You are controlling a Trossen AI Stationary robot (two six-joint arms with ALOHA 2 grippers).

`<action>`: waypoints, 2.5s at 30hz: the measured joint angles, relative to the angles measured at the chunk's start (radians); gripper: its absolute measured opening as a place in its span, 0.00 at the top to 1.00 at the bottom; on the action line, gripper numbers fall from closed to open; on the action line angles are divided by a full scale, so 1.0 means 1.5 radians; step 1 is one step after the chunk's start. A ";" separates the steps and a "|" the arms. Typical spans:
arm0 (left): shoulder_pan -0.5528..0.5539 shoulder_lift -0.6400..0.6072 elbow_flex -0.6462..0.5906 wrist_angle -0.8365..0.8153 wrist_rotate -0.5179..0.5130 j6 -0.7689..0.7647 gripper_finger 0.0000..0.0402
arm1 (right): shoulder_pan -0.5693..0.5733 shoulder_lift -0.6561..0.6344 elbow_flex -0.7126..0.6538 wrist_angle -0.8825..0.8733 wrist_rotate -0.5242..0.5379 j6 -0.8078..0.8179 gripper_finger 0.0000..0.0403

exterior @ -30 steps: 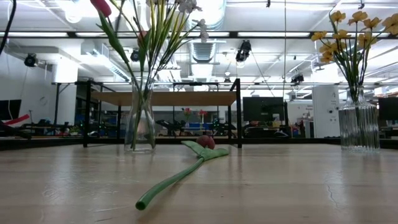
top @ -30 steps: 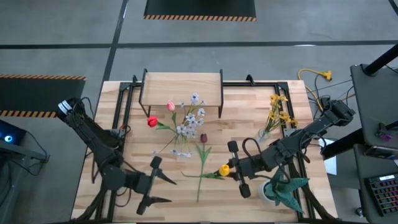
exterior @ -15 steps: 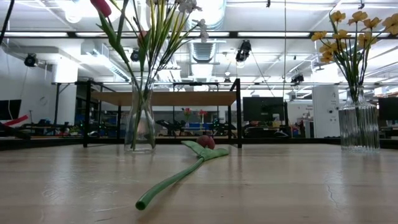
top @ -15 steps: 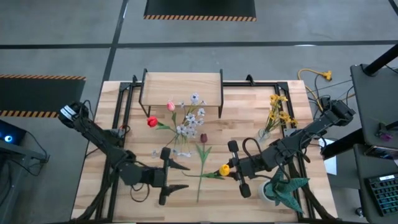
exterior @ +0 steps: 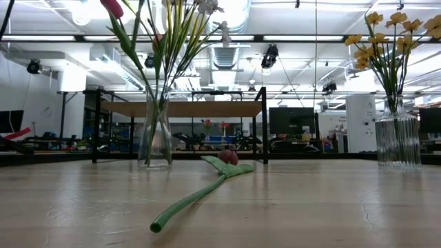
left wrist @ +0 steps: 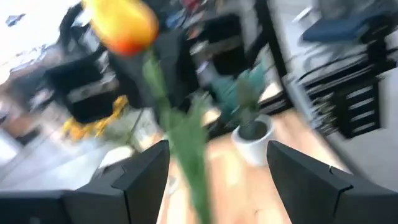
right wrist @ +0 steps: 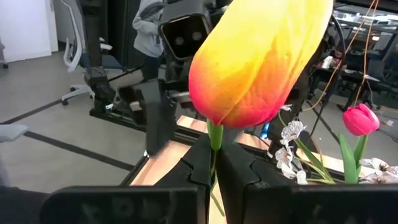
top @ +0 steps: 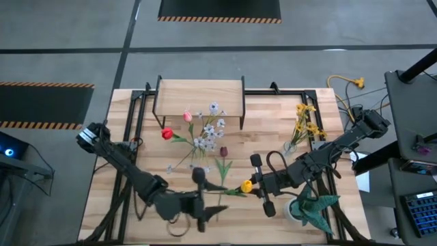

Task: Pick and place flowers into a vace then onto a shelf
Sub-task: Put the yellow flower into the left transparent vase

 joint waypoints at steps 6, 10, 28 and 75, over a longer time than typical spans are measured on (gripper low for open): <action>0.032 0.047 0.114 -0.166 -0.011 -0.113 0.37 | 0.003 -0.005 0.000 -0.010 0.000 0.008 0.98; 0.045 0.065 0.135 -0.186 -0.010 -0.137 0.37 | 0.003 -0.005 0.000 -0.012 0.000 0.008 0.98; 0.067 0.067 0.131 -0.186 -0.009 -0.179 0.64 | 0.002 -0.011 0.000 -0.016 0.003 0.010 0.98; -0.128 -0.039 0.019 -0.234 -0.504 -0.301 1.00 | 0.004 -0.045 -0.022 -0.111 0.002 0.070 0.65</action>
